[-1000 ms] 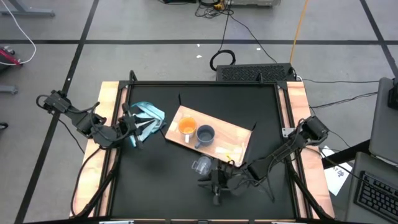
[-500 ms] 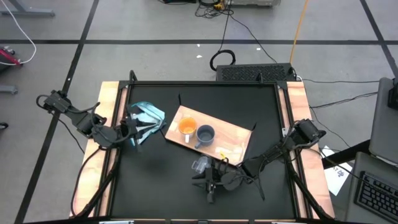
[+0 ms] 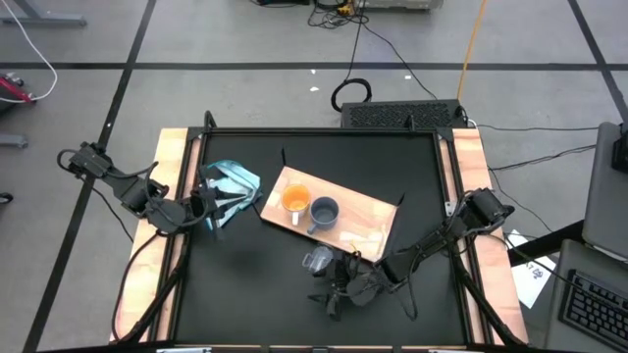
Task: Stack small to large cups/mugs on shelf
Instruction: Put the transparent cup on the shelf
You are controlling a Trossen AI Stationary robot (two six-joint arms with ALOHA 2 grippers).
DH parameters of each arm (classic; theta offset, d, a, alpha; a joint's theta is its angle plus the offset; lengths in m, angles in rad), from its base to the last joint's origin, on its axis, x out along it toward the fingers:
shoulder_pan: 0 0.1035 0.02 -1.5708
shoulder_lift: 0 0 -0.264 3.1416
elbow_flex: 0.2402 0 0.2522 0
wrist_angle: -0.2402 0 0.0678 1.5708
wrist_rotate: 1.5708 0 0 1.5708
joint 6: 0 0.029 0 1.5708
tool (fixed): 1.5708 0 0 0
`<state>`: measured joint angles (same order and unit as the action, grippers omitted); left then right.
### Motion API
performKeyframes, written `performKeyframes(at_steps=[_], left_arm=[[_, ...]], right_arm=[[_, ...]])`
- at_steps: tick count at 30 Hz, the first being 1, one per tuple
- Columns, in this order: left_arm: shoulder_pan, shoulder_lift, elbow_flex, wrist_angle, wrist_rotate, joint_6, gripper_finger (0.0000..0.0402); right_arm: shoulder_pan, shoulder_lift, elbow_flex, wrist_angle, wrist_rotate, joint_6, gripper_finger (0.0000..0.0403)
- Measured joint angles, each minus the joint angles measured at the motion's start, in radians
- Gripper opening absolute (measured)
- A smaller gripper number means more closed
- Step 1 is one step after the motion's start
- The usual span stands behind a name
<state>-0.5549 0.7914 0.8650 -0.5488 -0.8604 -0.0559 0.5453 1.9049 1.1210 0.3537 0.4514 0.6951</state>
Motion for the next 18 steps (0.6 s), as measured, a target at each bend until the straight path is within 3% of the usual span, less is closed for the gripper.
performKeyframes(at_steps=[18], left_arm=[[0.000, 0.000, 0.000, -0.002, 0.000, -0.001, 0.0031]], right_arm=[[0.006, 0.000, 0.000, -0.129, 0.203, 0.007, 0.0311]])
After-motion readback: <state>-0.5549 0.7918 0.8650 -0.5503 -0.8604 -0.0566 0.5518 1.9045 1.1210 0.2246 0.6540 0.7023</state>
